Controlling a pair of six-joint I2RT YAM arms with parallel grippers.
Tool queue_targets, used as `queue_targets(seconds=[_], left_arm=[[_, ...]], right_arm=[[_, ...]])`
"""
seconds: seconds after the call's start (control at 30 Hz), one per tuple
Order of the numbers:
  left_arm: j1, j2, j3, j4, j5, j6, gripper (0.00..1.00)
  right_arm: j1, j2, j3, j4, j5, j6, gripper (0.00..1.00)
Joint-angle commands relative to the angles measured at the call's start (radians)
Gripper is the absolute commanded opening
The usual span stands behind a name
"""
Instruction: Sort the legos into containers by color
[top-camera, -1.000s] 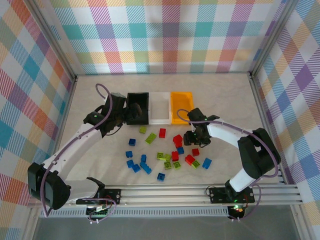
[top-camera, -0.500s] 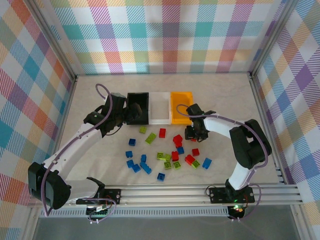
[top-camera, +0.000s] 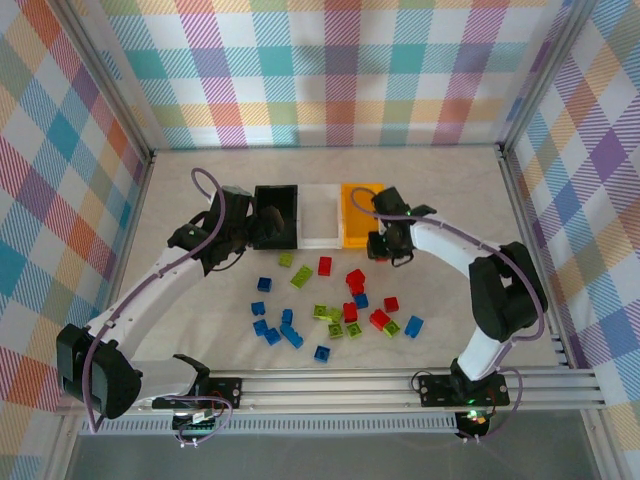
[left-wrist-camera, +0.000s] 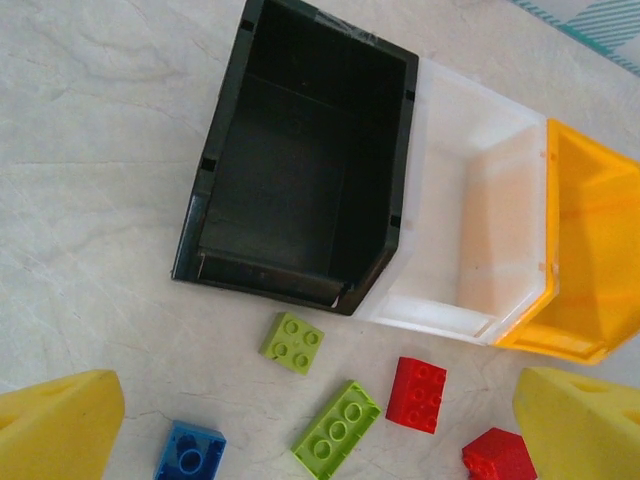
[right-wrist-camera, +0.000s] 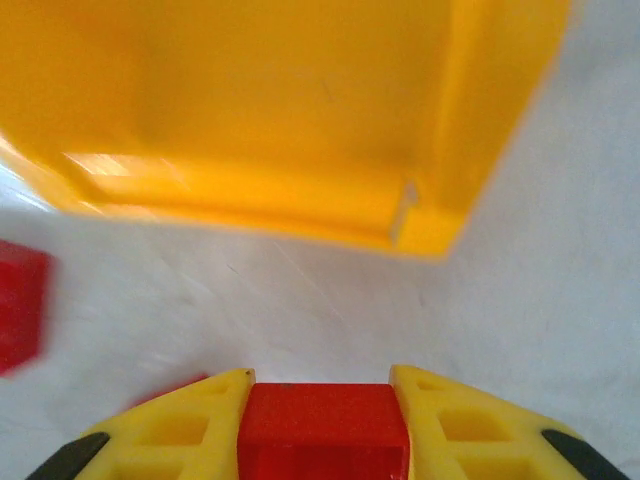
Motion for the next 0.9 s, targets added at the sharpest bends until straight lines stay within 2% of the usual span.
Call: queue_targets(seconds=[0.0,0.2,0.37,0.5,0.7,0.87], left_arm=[[0.021,-0.015,-0.034,-0.038,0.007,-0.018,1.00],[0.022,-0.014,-0.064,-0.087,0.014,-0.031,0.96],[0.023,-0.022,-0.092,-0.126,0.008,-0.035,0.94],[0.022,-0.024,-0.116,-0.145,0.018,-0.029,0.91],[0.012,0.022,-0.170,-0.152,0.077,-0.017,0.82],[-0.071,0.128,-0.209,-0.099,0.068,-0.023,0.80]], right_arm=[[-0.002,0.039,0.141,-0.020,-0.013,-0.048,0.30],[-0.052,0.211,0.337,-0.007,-0.005,-0.038,0.32],[-0.068,0.288,0.428,-0.002,-0.016,-0.042,0.45],[-0.070,0.261,0.446,0.022,-0.042,-0.039,0.54],[-0.069,0.155,0.352,0.058,-0.080,-0.039,0.55],[-0.070,0.080,0.232,0.107,-0.100,-0.020,0.55]])
